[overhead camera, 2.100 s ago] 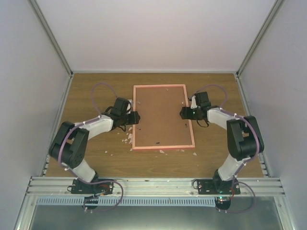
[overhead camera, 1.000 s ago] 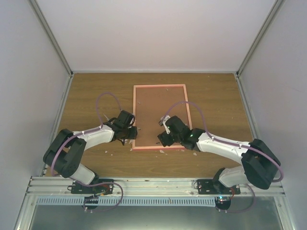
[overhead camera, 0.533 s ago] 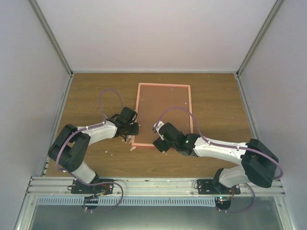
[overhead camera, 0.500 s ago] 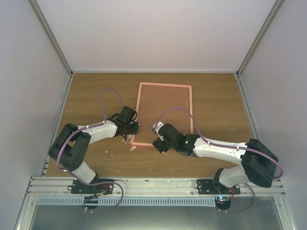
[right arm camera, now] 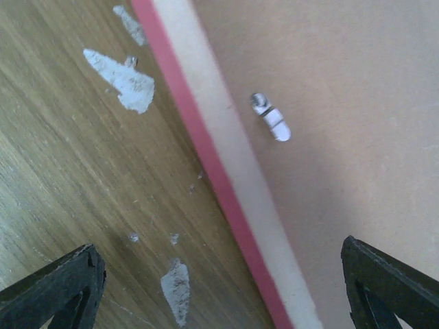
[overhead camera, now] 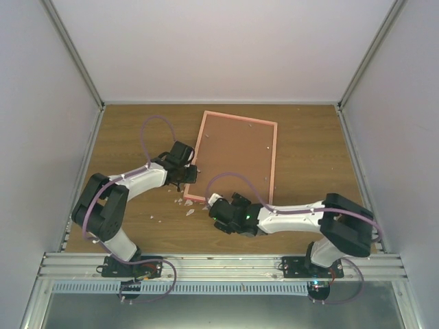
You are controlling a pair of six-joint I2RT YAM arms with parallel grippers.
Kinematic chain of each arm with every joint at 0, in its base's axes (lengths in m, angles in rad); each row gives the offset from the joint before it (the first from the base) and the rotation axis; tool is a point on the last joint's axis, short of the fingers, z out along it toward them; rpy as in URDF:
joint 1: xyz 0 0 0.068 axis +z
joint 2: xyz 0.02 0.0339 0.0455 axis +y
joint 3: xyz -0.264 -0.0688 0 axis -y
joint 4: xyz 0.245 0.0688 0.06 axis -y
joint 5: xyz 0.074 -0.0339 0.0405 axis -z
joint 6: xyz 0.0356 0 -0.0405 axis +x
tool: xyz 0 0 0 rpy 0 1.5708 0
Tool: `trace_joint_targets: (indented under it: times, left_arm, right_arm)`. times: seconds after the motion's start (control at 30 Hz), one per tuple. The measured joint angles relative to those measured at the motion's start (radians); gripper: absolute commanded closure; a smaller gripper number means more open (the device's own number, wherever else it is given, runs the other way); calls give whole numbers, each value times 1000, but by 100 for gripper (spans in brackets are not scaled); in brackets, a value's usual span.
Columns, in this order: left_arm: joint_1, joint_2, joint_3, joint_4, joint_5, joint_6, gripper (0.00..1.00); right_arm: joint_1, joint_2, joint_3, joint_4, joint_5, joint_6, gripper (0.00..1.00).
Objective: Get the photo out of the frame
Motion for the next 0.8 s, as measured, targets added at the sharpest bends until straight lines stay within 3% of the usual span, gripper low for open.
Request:
trace_joint_targets:
  times: [0.47, 0.8]
  left_arm:
    - [7, -39, 29, -69, 21, 14, 100]
    - [9, -77, 29, -108, 39, 14, 100]
  right_arm:
    - [61, 192, 88, -60, 349, 42, 0]
    - [63, 288, 93, 66, 527, -12, 9]
